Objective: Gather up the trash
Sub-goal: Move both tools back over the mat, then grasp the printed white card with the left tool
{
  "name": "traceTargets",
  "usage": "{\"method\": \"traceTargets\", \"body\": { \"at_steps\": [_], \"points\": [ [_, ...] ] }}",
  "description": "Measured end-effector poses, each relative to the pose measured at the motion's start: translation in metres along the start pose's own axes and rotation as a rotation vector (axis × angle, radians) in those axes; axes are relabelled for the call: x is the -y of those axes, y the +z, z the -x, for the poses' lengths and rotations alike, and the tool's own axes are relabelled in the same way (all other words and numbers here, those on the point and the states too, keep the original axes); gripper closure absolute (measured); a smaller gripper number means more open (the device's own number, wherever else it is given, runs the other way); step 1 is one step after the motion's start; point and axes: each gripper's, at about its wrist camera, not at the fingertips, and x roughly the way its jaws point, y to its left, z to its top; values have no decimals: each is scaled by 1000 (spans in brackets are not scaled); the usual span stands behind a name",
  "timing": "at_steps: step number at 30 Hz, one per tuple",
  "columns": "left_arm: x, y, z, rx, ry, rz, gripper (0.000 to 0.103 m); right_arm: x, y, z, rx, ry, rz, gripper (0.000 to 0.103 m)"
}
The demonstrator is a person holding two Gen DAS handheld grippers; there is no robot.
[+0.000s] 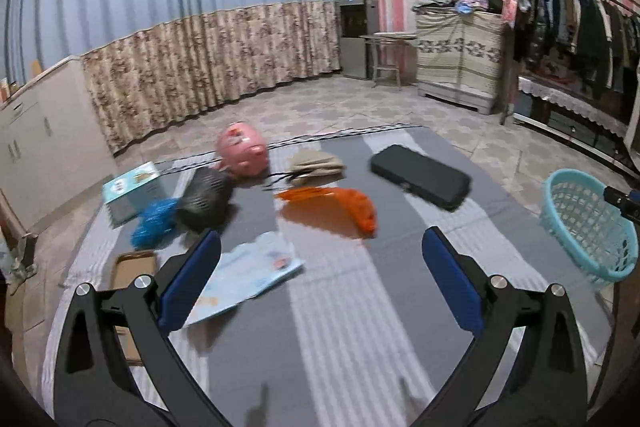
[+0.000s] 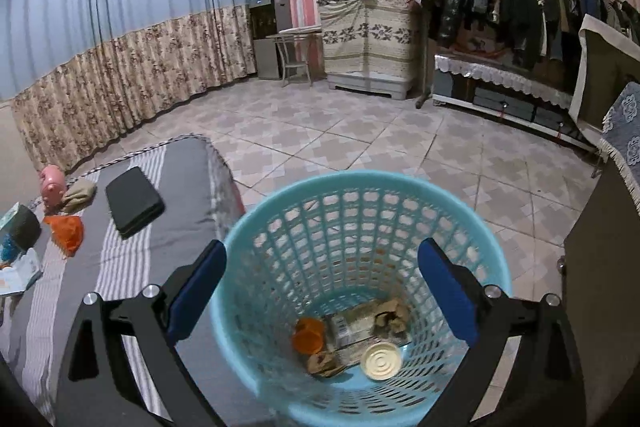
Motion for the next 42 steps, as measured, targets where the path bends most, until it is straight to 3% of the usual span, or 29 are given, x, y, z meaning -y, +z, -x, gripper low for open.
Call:
{"method": "traceTargets", "body": {
  "at_steps": [11,19,25,34,40,42],
  "points": [
    [-96,-43,10,-61,114,100,6,-65,-14,9,-3,35,88,8],
    [-147,-67,1,-133,156,161,6,-98,-27,0,-81,71,100,6],
    [-151,-73,-12,-150,123,189,6,-128,-31,6,-82,133,76,6],
    [-124,-62,-44,-179,21,159,10,-168,-43,6,-97,154,180,6],
    [-113,-55,-74,-266,-77,156,46,-155,-44,-2,-136,158,126,6],
    [-108,-54,-79,-281,-85,140,65,-151,-44,-5,-145,160,103,6]
  ]
}}
